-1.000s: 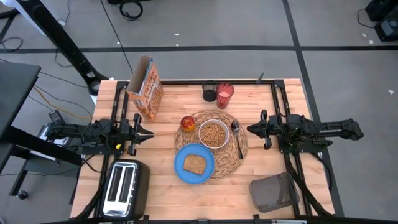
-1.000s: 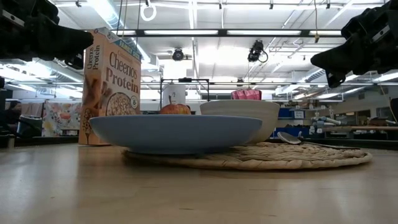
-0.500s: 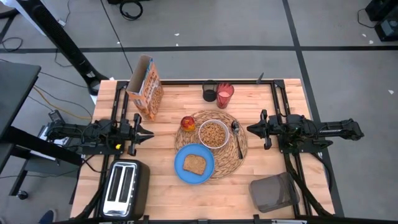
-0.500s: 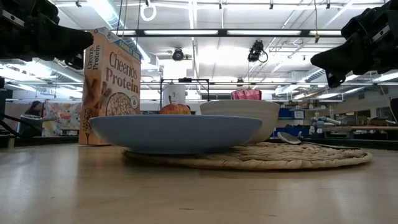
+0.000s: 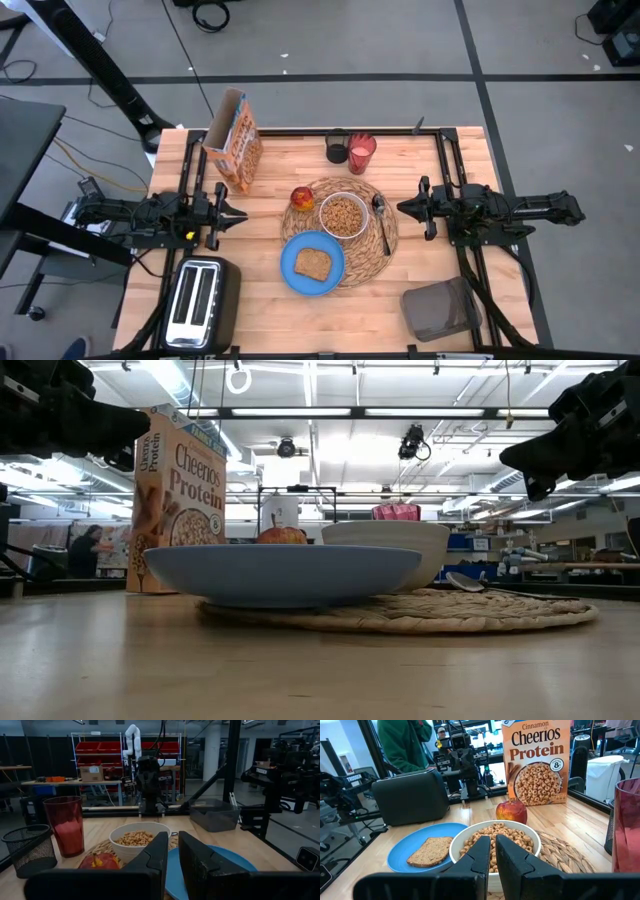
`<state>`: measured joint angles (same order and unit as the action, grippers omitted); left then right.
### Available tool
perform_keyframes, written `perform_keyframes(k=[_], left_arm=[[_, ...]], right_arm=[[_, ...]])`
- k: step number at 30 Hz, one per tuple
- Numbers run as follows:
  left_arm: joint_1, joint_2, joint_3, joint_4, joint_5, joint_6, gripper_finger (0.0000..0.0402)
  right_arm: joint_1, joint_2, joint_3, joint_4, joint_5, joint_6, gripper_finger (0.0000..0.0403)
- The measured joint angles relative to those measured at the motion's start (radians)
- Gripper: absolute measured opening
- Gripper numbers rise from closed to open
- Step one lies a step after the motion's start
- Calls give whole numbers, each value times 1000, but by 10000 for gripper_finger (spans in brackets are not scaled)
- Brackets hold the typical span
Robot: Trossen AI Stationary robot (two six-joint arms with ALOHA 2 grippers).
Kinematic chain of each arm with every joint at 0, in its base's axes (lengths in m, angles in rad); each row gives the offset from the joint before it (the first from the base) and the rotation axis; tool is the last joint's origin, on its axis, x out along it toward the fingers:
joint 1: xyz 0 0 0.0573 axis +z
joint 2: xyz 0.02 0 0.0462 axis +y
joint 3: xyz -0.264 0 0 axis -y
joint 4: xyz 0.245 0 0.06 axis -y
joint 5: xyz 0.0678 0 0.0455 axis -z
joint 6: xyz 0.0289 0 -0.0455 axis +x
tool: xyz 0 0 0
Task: Arrange a breakfast setting
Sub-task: Return to Home Position
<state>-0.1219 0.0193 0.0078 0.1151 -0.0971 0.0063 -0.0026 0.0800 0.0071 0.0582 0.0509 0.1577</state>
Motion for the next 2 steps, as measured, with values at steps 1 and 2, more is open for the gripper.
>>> perform_keyframes(k=[1, 2], left_arm=[[0, 0, 0, 0, 0, 0, 53], [0, 0, 0, 0, 0, 0, 53]], right_arm=[[0, 0, 0, 0, 0, 0, 39], [0, 0, 0, 0, 0, 0, 39]])
